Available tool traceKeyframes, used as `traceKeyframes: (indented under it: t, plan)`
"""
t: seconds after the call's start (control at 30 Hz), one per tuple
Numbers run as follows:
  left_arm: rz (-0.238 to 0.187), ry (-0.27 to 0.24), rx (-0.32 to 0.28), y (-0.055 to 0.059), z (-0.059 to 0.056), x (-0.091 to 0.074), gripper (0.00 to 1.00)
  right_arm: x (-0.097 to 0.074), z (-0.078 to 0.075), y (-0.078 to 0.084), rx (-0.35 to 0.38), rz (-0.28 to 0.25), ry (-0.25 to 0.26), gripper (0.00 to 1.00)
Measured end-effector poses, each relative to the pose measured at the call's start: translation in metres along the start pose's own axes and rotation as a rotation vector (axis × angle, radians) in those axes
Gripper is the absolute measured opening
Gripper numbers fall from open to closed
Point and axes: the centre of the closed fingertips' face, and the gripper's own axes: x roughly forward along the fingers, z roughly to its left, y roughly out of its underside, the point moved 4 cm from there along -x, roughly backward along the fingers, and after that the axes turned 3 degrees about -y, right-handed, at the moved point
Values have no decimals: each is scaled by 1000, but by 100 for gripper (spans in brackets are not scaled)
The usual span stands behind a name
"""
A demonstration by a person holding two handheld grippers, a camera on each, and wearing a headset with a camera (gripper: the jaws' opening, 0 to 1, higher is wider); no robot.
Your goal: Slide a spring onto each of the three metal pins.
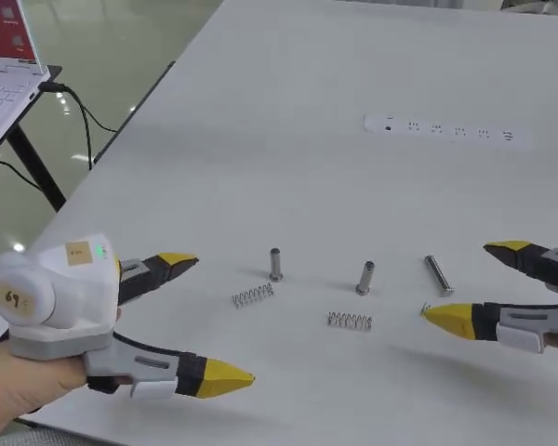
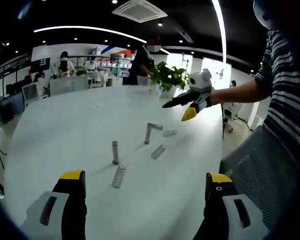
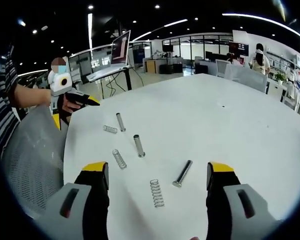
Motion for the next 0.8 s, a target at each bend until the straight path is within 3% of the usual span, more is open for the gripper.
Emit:
traceKeyframes:
  t: [0.33, 0.8]
  plan:
    - [1, 2, -2, 1, 0, 0, 96, 8, -13, -3, 36, 52, 19, 69]
    - [9, 13, -1, 2, -2, 2, 97, 26, -41, -1, 184, 166, 84, 48]
